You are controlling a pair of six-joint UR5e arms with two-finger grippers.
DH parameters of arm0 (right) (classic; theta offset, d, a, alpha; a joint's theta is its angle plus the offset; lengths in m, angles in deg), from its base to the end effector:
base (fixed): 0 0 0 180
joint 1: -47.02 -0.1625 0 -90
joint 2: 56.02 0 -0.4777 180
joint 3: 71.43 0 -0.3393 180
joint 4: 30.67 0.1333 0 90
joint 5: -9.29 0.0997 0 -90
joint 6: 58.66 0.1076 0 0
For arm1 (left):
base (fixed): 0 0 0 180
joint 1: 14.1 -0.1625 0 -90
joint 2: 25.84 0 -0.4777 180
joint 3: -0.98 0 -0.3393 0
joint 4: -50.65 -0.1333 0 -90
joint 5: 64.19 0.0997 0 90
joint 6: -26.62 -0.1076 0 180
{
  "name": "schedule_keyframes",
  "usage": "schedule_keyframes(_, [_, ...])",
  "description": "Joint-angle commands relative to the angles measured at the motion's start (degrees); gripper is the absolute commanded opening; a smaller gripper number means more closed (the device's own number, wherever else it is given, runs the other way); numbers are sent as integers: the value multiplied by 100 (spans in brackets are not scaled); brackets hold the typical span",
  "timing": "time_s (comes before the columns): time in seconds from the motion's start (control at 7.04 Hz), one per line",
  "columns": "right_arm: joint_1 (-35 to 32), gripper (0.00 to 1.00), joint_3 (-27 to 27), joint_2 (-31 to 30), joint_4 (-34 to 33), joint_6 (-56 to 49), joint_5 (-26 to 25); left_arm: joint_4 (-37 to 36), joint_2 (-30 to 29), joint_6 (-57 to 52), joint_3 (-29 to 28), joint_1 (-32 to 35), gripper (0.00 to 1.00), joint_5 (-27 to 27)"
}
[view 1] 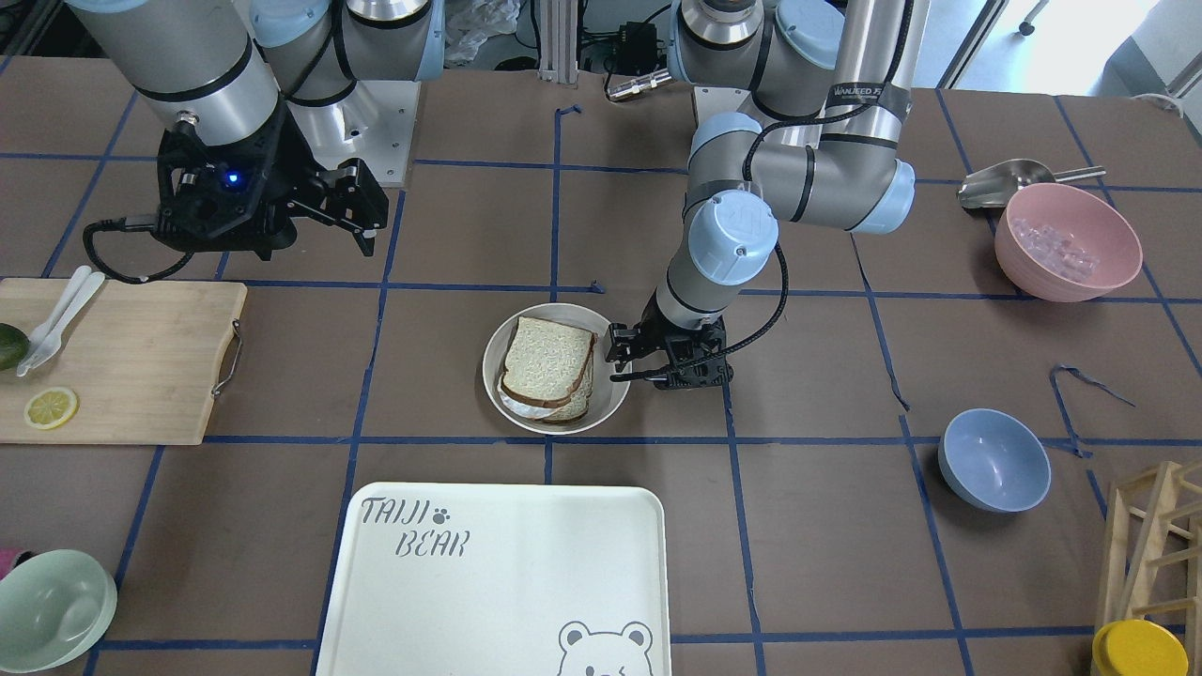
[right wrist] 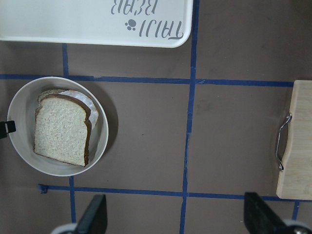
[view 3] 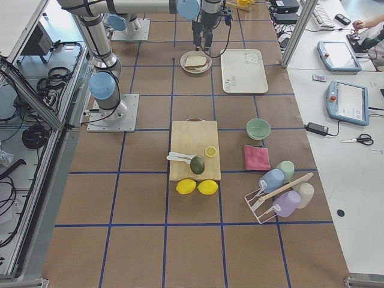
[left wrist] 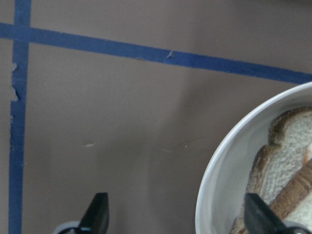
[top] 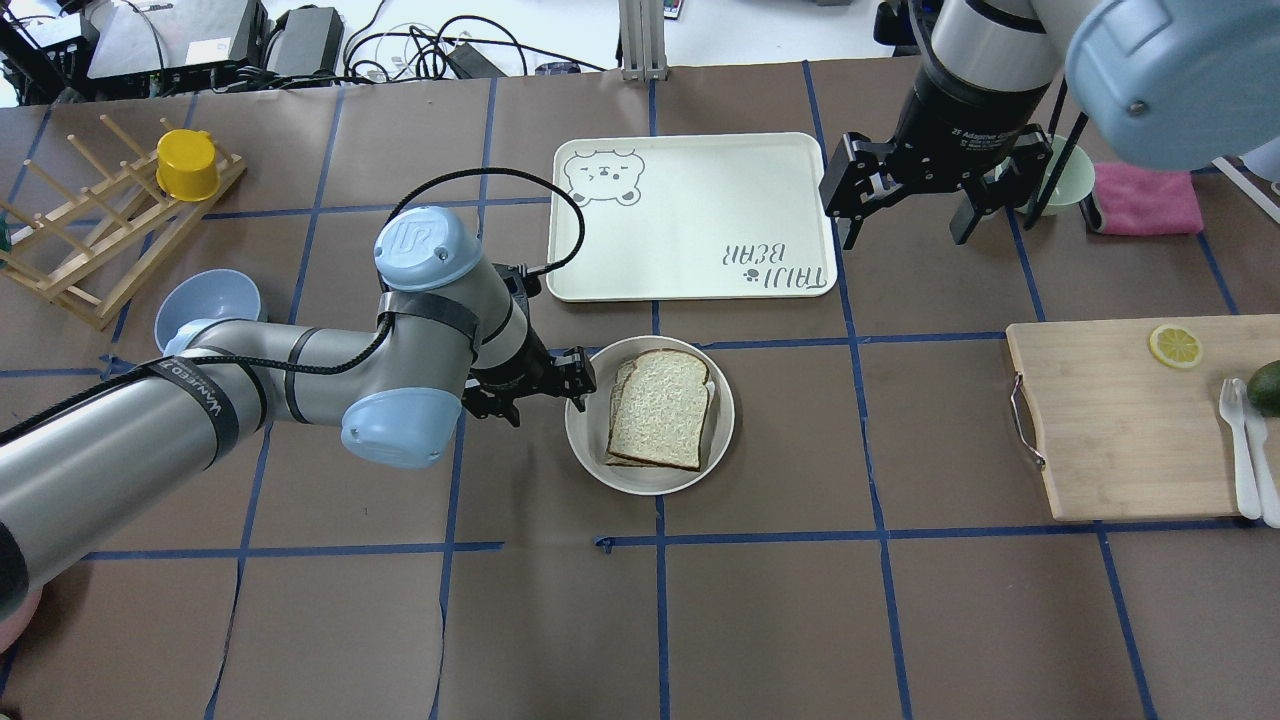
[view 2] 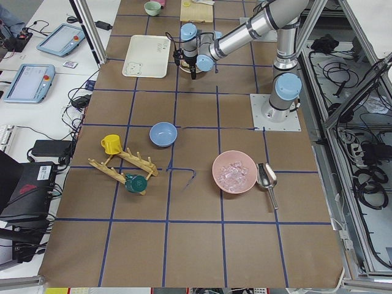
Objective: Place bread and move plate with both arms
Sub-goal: 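Lower the left gripper to the plate rim and grip it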
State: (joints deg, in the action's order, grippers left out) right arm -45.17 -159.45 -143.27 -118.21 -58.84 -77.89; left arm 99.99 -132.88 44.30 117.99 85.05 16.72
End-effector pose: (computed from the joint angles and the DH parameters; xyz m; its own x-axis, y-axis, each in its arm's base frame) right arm 0.1559 -0.4500 0.5222 -0.9980 -0.0385 -0.0493 -0.0413 0.9976 0.0562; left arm -0.2243 -0.4471 0.2714 -0.9785 -0.1585 0.1323 -0.1453 0.9839 0.1042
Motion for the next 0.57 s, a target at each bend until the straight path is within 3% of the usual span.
schedule_keyframes(0.0, [0,100,5,-37,-8,-26,-1,-91,-176,59,-3,209,76,-83])
schedule_keyframes(0.43, [0,100,-4,-29,9,-44,-1,-285,-247,192,-29,395,76,-84])
